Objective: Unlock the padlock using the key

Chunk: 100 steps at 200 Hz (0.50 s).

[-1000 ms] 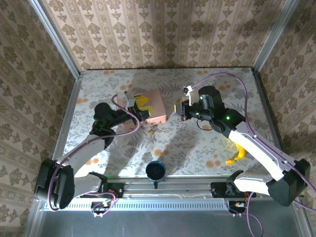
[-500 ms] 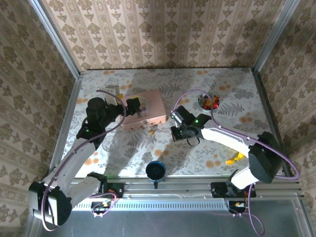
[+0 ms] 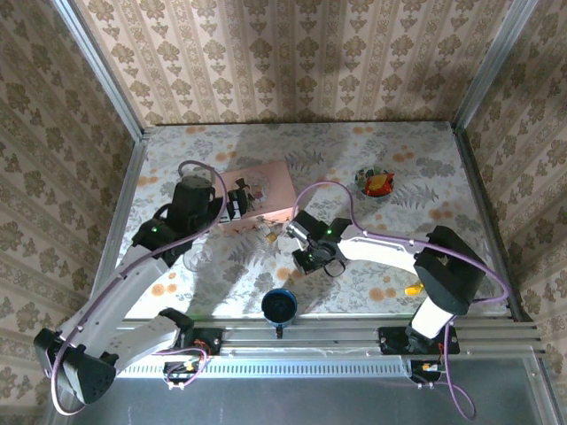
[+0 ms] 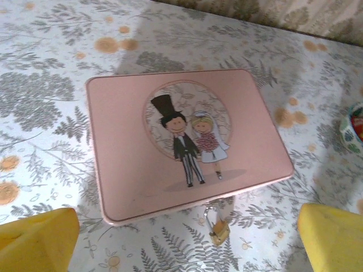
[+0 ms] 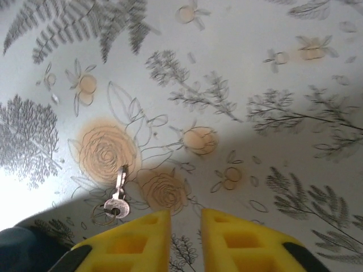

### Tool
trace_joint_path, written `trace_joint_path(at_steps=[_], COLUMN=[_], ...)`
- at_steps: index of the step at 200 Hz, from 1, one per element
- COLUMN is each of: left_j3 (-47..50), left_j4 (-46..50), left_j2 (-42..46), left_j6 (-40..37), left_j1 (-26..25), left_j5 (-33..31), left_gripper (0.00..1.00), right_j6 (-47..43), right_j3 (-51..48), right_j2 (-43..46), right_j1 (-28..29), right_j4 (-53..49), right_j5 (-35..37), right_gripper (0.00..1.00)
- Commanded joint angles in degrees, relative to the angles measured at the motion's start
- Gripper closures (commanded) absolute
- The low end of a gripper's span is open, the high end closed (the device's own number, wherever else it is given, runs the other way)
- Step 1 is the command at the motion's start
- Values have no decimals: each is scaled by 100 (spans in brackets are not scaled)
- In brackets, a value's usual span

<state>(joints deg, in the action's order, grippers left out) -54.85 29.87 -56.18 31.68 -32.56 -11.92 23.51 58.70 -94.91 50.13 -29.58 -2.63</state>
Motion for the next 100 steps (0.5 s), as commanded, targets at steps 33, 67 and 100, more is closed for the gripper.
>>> trace_joint_path(at_steps=[33,67,100], left_j3=[168,115,207], left_j4=[50,11,-166], left_j2=[34,-7,11], left_j6=[270,130,138], left_j1=[29,150,284], left_j5=[-290,-149,66], left_gripper=[0,0,0], right_j6=[-289,-334,-402], right_j3=[593,798,971], right_j2=[-543,-754,-921], right_j1=[327,443,522], right_j4=[-82,-338,-618], right_j5=[-484,-560,-547], right_gripper=[71,68,66])
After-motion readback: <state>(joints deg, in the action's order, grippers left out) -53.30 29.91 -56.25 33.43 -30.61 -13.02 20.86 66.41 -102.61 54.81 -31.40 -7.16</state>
